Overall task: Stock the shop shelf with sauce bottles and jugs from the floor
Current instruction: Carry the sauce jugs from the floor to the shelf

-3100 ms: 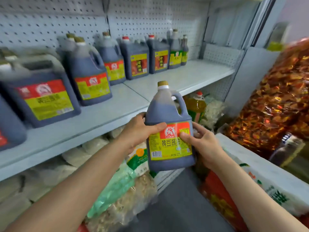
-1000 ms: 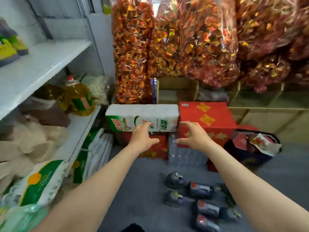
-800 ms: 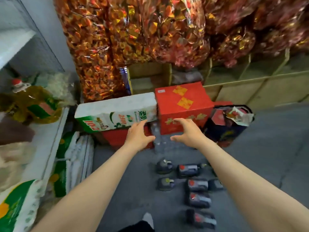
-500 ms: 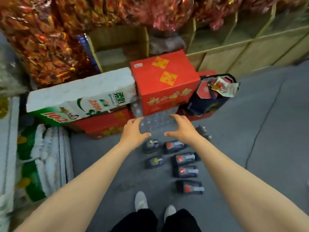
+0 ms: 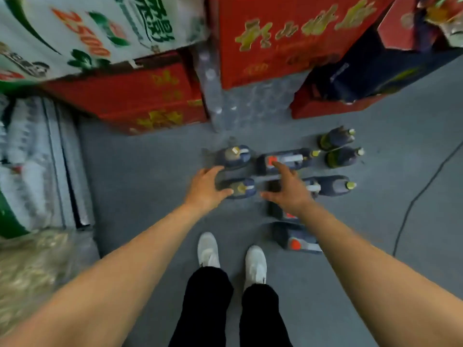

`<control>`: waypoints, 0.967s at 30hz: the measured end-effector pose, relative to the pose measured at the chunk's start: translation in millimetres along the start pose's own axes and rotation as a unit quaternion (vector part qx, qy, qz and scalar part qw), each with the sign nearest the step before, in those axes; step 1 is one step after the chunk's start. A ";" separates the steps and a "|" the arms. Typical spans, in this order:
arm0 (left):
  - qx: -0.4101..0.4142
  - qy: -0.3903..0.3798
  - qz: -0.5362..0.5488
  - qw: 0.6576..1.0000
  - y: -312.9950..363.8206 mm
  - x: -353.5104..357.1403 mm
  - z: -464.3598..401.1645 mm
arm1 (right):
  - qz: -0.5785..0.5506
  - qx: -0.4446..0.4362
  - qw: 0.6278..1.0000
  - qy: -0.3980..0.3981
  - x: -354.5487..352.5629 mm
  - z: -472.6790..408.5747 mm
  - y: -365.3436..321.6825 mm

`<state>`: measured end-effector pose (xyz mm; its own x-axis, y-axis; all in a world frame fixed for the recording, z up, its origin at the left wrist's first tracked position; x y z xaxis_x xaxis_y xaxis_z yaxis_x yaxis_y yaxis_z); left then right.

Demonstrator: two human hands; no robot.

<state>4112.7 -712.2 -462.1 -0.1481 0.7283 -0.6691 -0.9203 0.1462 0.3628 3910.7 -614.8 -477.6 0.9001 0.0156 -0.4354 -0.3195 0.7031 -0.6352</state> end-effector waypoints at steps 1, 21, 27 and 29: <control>-0.008 -0.002 0.007 1.000 -10.7 19.9 -11.4 | 0.009 0.006 1.000 -0.008 12.8 -11.9 21.9; 0.061 0.001 0.104 0.993 -132.3 278.8 -222.4 | -0.128 0.000 0.987 -0.096 168.4 -231.8 255.7; 0.104 0.008 0.146 0.984 -138.5 287.9 -239.0 | -0.212 0.004 0.972 -0.101 180.6 -247.3 271.0; 0.104 0.005 0.174 0.979 -140.4 288.4 -240.8 | -0.188 0.005 0.973 -0.132 182.1 -244.5 270.9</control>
<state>4112.1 -683.9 -862.2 -0.4432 0.7521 -0.4877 -0.7206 0.0247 0.6929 3915.6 -595.3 -885.0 0.9979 -0.0640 0.0067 0.0498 0.7016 -0.7109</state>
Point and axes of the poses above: each hand's wrist, its own z-axis away from the middle knuckle, its own x-axis out of the palm, y = z × x, the point moved 6 cm from there along -z, towards the middle knuckle, and after that the axes turned 13 degrees about -z, right-handed, at the moved point
